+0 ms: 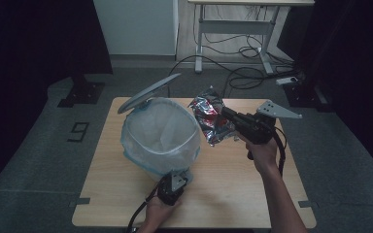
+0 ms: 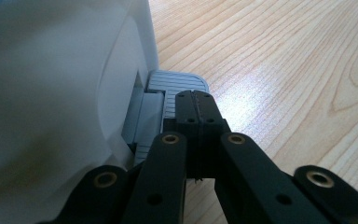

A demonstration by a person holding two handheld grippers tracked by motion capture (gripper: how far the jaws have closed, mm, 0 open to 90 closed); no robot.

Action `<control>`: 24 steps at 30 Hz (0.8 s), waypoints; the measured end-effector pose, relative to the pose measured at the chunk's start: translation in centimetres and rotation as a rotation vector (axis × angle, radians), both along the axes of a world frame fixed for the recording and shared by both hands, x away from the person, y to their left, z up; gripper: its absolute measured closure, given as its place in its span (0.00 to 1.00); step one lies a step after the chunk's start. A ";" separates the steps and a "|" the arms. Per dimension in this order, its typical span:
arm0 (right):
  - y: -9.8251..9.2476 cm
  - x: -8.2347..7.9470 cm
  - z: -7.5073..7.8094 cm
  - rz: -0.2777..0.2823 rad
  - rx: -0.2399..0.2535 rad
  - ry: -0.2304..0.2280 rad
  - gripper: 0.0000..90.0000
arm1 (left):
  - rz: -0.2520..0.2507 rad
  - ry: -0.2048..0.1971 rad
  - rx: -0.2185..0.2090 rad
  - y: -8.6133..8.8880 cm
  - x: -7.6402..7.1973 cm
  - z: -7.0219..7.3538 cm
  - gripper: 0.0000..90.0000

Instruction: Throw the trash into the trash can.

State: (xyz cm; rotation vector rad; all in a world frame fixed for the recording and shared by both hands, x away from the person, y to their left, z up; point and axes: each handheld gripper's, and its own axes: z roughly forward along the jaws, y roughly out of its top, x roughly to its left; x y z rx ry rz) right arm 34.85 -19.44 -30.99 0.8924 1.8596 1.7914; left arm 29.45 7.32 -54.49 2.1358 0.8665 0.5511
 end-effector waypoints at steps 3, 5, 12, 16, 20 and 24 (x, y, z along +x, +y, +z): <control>0.2 0.0 0.2 0.003 -0.002 -0.002 1.00 | 0.000 0.000 0.000 0.0 0.0 0.0 1.00; 0.3 0.0 0.2 0.006 -0.002 -0.003 0.99 | 0.000 0.000 0.001 0.0 0.0 0.0 1.00; 0.8 0.2 0.2 0.012 -0.004 0.001 0.99 | -0.001 0.000 0.001 0.0 0.0 0.0 1.00; 1.1 0.3 0.2 0.016 -0.007 0.000 0.99 | 0.000 0.001 0.003 0.0 0.0 0.0 1.00; 1.4 0.4 0.3 0.021 -0.006 -0.002 1.00 | -0.001 0.000 0.001 0.0 0.0 0.0 1.00; 1.7 0.5 0.4 0.026 -0.007 -0.003 0.99 | -0.001 0.000 0.001 0.0 0.0 0.0 1.00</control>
